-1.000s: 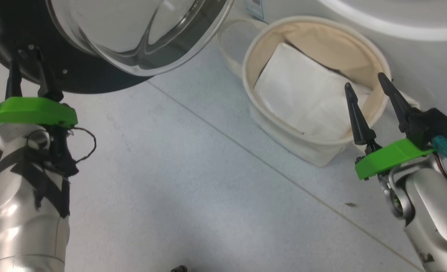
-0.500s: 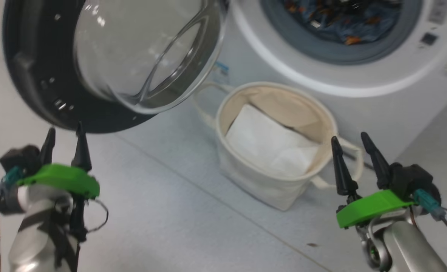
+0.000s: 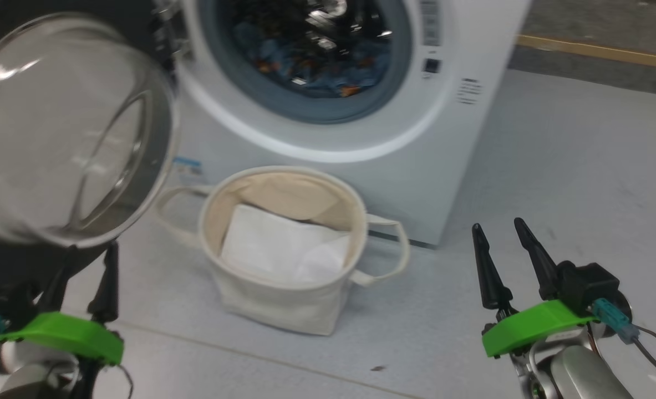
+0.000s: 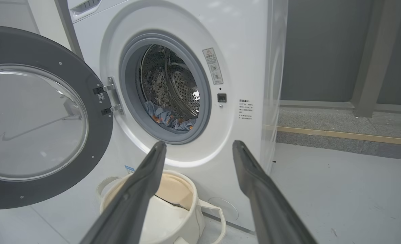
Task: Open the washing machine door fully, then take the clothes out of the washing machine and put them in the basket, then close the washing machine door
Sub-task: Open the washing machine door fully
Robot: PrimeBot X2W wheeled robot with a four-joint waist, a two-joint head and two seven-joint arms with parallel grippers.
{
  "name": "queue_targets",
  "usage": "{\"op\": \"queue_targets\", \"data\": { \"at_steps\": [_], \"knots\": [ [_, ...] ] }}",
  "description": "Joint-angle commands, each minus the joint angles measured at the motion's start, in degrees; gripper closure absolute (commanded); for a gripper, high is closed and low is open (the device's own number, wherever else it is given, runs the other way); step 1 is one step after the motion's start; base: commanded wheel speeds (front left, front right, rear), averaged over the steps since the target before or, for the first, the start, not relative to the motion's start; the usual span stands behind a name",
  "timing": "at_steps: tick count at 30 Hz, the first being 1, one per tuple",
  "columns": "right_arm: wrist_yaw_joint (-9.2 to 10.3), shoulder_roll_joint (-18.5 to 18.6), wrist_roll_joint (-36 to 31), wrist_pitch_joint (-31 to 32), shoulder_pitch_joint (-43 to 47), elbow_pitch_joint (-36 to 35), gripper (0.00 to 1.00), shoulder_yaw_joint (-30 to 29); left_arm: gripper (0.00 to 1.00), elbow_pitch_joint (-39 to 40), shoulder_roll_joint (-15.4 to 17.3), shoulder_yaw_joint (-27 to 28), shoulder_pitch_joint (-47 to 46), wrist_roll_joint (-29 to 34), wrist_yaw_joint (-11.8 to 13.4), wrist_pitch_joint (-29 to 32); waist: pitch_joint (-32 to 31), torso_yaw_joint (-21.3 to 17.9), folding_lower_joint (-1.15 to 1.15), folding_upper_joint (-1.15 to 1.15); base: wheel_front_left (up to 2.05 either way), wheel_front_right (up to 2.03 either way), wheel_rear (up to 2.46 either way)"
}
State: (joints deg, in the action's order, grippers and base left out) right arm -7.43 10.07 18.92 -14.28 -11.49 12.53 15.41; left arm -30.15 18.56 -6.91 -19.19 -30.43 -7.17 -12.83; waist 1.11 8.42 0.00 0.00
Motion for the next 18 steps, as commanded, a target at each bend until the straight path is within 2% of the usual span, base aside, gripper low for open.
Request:
{"op": "queue_targets", "data": {
  "at_steps": [1,4,9,12,18],
  "knots": [
    [-0.06,-0.2,0.2,-0.7,-1.1,-2.1,0.00,0.9,0.00,2.5,3.4,2.3,-1.4,-1.3,-0.3,0.3,-1.5,-5.6,0.00,0.00,0.00,0.00,0.00],
    [-0.06,-0.4,0.3,-0.7,-1.5,-1.8,0.00,0.8,0.00,4.8,6.2,2.3,1.0,-2.3,-0.3,0.2,-1.4,-8.7,0.00,0.00,0.00,0.00,0.00],
    [-0.06,-0.2,0.5,-0.7,-1.5,-1.6,0.00,0.2,0.00,7.2,6.8,3.1,3.3,-5.4,-0.3,-0.1,-1.6,-12.2,0.00,0.00,0.00,0.00,0.00],
    [-0.06,-0.2,0.5,-0.7,-1.6,-1.7,0.00,0.0,0.00,8.4,7.9,1.8,4.4,-6.0,-0.3,0.2,-2.0,-14.1,0.00,0.00,0.00,0.00,0.00],
    [-0.06,0.3,0.5,-0.7,-1.4,-1.8,0.00,-0.8,0.00,9.3,8.8,-0.7,5.2,-6.5,-0.3,1.3,-2.7,-15.3,0.00,0.00,0.00,0.00,0.00]
  ]
}}
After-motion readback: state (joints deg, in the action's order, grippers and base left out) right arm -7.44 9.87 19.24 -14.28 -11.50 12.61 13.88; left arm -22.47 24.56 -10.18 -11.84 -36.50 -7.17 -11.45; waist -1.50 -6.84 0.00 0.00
